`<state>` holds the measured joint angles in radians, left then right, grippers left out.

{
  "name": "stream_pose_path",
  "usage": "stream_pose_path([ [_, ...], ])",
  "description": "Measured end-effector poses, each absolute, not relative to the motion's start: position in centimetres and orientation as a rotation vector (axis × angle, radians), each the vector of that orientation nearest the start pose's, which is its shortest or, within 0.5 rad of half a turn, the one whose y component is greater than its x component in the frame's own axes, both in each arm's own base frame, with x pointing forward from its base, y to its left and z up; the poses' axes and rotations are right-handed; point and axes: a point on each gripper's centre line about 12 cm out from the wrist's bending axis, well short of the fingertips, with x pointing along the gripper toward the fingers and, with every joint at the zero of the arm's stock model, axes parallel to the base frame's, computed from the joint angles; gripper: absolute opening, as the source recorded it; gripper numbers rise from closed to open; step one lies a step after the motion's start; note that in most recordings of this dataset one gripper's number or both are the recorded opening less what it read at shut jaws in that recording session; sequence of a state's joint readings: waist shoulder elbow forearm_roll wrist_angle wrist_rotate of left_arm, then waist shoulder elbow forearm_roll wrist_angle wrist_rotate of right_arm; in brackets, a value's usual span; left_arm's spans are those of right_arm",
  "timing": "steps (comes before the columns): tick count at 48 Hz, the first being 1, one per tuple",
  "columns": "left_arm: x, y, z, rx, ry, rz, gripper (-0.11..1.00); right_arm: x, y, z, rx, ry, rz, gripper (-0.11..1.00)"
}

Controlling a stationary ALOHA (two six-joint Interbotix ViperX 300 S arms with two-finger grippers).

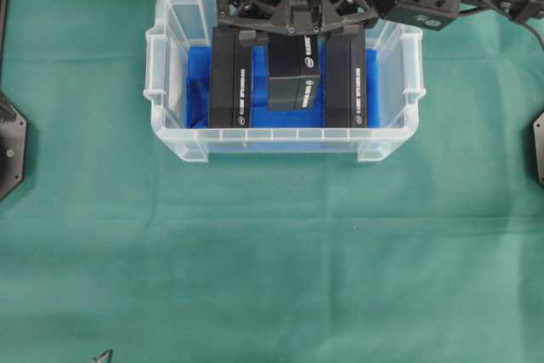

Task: Take the box out of the case with the right arm.
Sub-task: 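Lift the middle box upward out of the foam slot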

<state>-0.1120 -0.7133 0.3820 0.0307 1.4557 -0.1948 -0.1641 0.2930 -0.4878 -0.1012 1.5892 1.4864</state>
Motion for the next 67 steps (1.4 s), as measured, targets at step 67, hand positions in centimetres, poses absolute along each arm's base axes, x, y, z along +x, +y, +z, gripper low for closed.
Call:
stream_pose_path([
  [67, 18.22, -1.56, 38.45, -0.096, 1.119, 0.040, 0.02, 44.87, -8.11, 34.03, 1.240, 0.978, -1.216, 0.66],
])
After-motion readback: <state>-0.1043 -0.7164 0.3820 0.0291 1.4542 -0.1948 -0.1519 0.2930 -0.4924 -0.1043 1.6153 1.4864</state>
